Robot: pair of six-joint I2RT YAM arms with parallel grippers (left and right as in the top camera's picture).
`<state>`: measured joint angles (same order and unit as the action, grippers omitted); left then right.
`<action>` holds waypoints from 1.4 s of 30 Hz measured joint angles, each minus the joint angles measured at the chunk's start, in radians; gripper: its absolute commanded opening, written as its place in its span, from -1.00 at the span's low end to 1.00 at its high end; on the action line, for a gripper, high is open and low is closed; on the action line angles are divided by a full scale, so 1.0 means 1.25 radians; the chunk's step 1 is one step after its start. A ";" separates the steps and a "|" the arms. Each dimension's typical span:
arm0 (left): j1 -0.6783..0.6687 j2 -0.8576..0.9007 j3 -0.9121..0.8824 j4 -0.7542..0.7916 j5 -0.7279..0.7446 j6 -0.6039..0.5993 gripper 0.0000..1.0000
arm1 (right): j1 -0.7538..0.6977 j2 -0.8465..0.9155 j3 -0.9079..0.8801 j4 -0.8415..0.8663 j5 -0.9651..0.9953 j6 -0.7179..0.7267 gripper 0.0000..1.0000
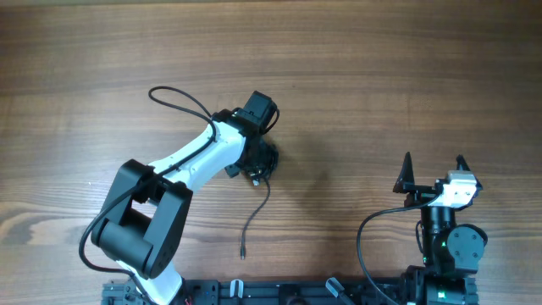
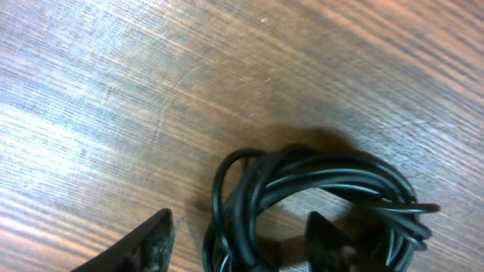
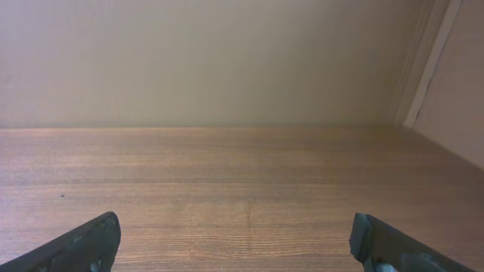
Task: Untangle cables
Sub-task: 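Grasp the black cable coil with the left gripper and lift it, then move the right gripper toward the coil held by the left gripper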
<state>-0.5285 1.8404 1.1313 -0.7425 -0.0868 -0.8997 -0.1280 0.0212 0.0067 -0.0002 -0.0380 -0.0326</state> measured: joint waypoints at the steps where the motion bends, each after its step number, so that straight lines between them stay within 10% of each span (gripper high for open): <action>1: 0.000 0.000 0.000 0.005 -0.002 0.009 -0.14 | 0.000 0.000 0.000 0.000 0.000 0.000 1.00; 6: 0.000 0.002 -0.001 0.012 -0.014 0.028 -0.14 | 0.000 0.000 0.000 0.000 0.000 0.000 1.00; 12: 0.000 0.019 -0.025 0.031 -0.019 0.038 -0.92 | 0.000 0.000 0.000 0.000 0.000 0.000 0.99; 28: 0.005 -0.026 -0.027 0.009 0.042 -0.013 -0.92 | 0.000 0.000 0.000 0.000 0.000 0.000 0.99; 33: 0.005 -0.037 -0.028 -0.031 0.124 -0.213 0.49 | 0.000 0.000 0.000 0.000 0.000 0.000 0.99; 42: 0.035 -0.038 -0.028 -0.031 0.191 -0.153 0.57 | 0.000 0.000 0.000 0.000 -0.012 0.276 1.00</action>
<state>-0.4850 1.7931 1.0966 -0.7811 0.1520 -1.0908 -0.1284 0.0216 0.0067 -0.0002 -0.0528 0.3126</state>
